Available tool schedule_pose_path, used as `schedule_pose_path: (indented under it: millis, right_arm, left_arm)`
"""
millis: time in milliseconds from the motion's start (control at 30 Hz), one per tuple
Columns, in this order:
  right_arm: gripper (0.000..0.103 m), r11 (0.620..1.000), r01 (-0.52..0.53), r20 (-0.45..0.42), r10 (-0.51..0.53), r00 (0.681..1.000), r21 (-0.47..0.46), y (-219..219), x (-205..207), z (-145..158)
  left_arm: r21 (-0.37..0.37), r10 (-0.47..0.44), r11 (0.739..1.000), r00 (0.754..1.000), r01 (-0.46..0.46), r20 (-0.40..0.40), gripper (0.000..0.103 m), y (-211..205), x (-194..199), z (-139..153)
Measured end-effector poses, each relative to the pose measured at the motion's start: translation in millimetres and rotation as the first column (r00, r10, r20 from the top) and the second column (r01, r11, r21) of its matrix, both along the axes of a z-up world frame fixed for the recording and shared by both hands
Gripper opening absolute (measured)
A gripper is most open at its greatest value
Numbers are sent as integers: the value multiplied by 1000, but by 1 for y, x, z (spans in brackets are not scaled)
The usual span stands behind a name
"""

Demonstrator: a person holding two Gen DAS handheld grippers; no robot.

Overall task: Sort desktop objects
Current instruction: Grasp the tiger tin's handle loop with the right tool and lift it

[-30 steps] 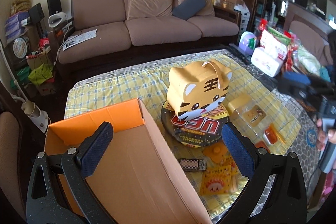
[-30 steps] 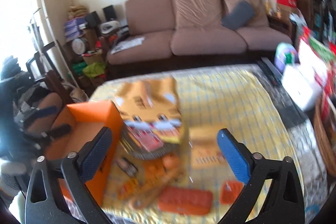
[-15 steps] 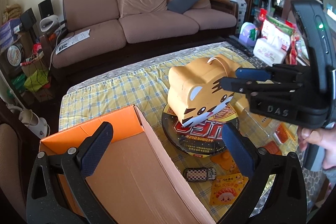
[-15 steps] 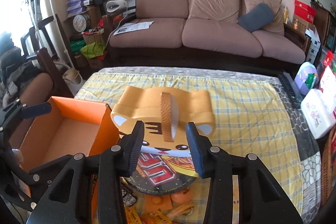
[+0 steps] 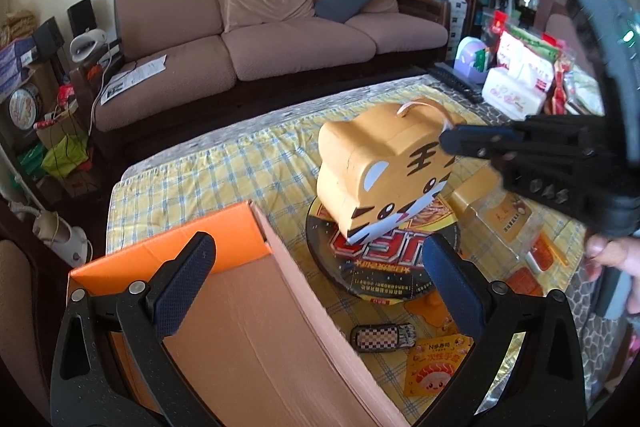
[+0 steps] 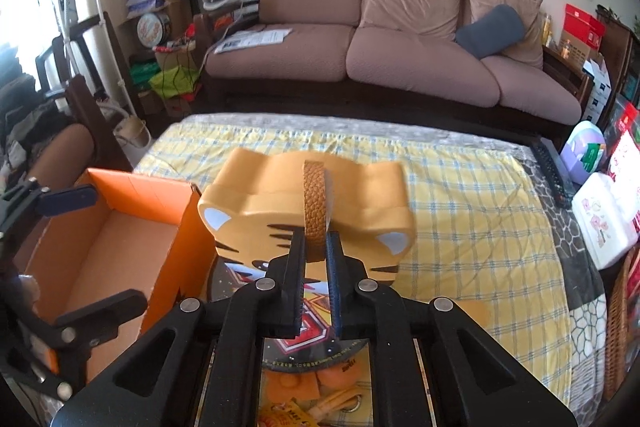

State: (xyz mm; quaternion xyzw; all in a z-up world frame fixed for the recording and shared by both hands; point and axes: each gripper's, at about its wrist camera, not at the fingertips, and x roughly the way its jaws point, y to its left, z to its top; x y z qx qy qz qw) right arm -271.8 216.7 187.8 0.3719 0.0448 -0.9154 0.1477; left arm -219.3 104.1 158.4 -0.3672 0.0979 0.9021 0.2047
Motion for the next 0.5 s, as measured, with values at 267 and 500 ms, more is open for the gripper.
schedule_pose_path:
  millis: [267,500]
  right_arm:
    - [9,999,19,-65,-22,998,-46,13,-1,44]
    - [8,992,0,-98,-13,995,-129,10,2,81]
  left_arm:
    - [-24,-31,999,999,31,18,103,16,-18,-2]
    - [59,-30,998,997,26,73,103,5,-16,0]
